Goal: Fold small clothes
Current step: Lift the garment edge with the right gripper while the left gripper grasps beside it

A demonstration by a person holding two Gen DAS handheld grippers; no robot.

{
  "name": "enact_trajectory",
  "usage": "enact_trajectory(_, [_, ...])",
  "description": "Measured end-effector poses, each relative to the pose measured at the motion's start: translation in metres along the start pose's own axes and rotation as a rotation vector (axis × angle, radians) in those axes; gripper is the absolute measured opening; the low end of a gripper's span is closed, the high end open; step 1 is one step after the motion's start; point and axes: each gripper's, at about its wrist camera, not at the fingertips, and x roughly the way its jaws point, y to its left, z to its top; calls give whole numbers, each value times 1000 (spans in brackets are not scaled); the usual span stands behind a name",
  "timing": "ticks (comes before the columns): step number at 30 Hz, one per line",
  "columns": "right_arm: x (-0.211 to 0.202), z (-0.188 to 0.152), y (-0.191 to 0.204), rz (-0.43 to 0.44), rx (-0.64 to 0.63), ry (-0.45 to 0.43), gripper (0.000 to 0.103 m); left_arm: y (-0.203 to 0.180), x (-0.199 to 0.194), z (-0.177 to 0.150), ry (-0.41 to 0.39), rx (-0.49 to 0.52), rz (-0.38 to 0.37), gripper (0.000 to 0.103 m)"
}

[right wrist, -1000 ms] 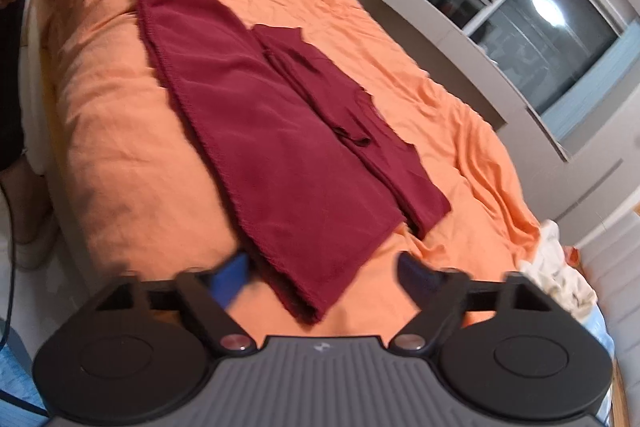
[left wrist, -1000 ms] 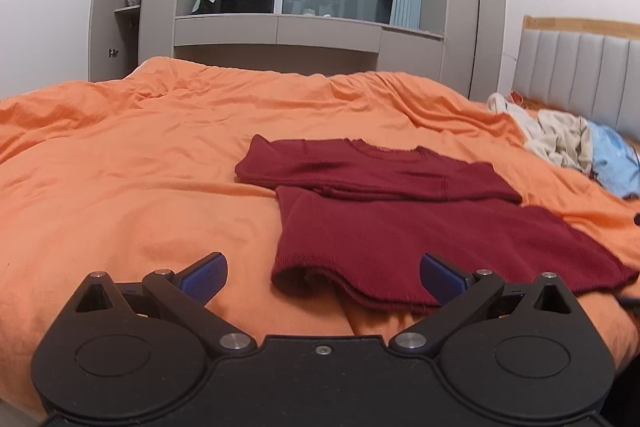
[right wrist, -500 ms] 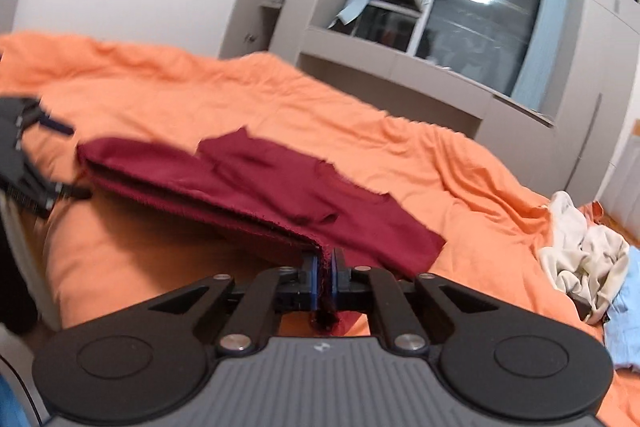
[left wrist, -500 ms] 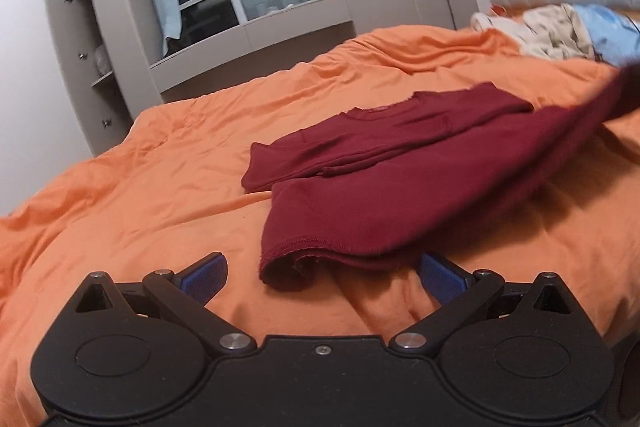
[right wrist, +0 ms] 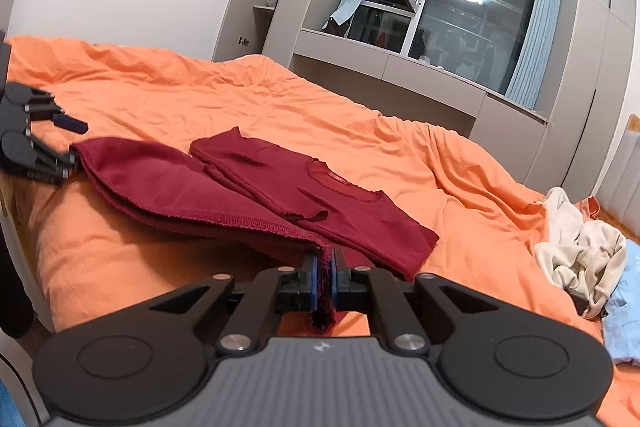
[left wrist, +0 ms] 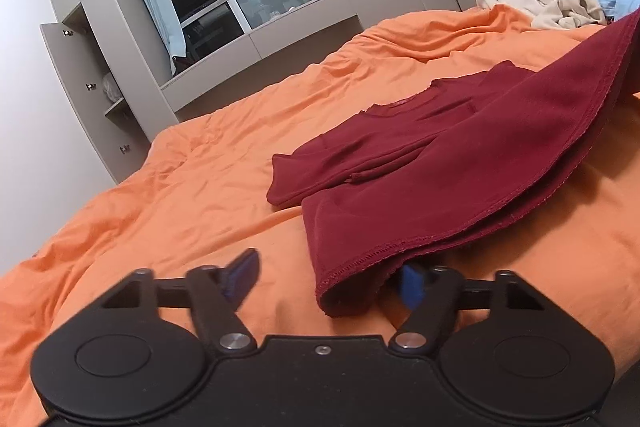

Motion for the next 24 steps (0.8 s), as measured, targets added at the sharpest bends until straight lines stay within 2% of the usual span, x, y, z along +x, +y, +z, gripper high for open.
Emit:
enact_trajectory(3, [0,-4,9,-15,-45,4,7,5,-1,1,-10,-13,-10,44])
enact_trajectory(5, [0,-7,15,-30,-75,4,7,8,-4,3,-33,-12,-5,37])
enact_trajectory(7, [0,-9,22,-50,-108,-6,7,10,-6,5,-49,-4,-6,18])
enact_trajectory(13, [-9,-9,35,-109,-174,-73,6,21,-15,13,-117,-8,6,7])
enact_trajectory(20, [-37,1,29,-202,-155,-178,6,30,-41,21,-240,-60,6,5])
enact_trajectory(24, [-65,6,19,-244,-125,-225,6,34,-66,29,-293,-85,-21,5])
